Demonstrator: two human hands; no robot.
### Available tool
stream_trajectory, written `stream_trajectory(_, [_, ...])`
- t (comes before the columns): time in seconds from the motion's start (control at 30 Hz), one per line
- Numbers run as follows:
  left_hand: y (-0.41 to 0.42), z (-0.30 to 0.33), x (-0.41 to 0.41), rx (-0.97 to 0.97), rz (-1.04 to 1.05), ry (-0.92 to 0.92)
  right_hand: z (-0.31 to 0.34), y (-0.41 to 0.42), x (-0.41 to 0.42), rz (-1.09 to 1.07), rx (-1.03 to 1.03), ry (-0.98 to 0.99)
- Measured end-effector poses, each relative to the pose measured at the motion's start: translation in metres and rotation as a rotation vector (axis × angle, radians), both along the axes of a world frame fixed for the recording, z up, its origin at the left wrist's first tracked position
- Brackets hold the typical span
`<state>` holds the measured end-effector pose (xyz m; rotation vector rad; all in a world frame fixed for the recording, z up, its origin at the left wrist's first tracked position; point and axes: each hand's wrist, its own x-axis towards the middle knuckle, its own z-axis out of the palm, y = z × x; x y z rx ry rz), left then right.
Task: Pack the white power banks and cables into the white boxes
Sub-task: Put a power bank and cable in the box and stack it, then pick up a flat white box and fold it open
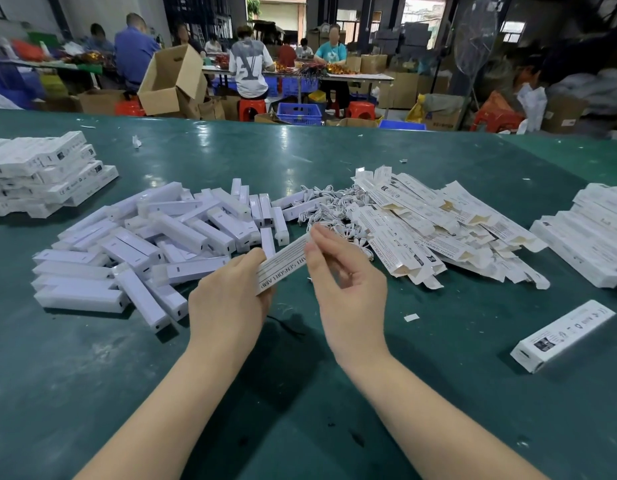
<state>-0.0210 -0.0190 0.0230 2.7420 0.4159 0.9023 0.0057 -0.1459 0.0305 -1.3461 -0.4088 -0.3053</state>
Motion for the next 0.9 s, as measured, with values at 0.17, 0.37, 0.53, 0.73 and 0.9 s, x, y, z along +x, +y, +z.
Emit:
stream_trajectory(0.17, [-0.005,0.001,0.0,-0.184,-0.149,-0.012,0.014,-0.012,0.012,0.036,0.021,0.055])
stream_trajectory(0.37, [-0.009,-0.003,0.003,-0.427,-0.4,-0.028,0.038,-0.051,0.033,-0.269,-0.49,-0.222])
stream_trajectory(0.53, [-0.013,-0.006,0.003,-0.545,-0.545,-0.022,0.042,-0.053,0.026,-0.031,-1.165,-0.427])
stream_trajectory(0.73, [-0.013,-0.006,0.002,-0.648,-0.611,-0.004,0.057,-0.098,0.051,-0.385,-1.546,0.014])
stream_trajectory(0.9, [-0.009,-0.003,0.003,-0.481,-0.496,-0.001,0.036,-0.135,0.062,-0.544,-1.524,0.379])
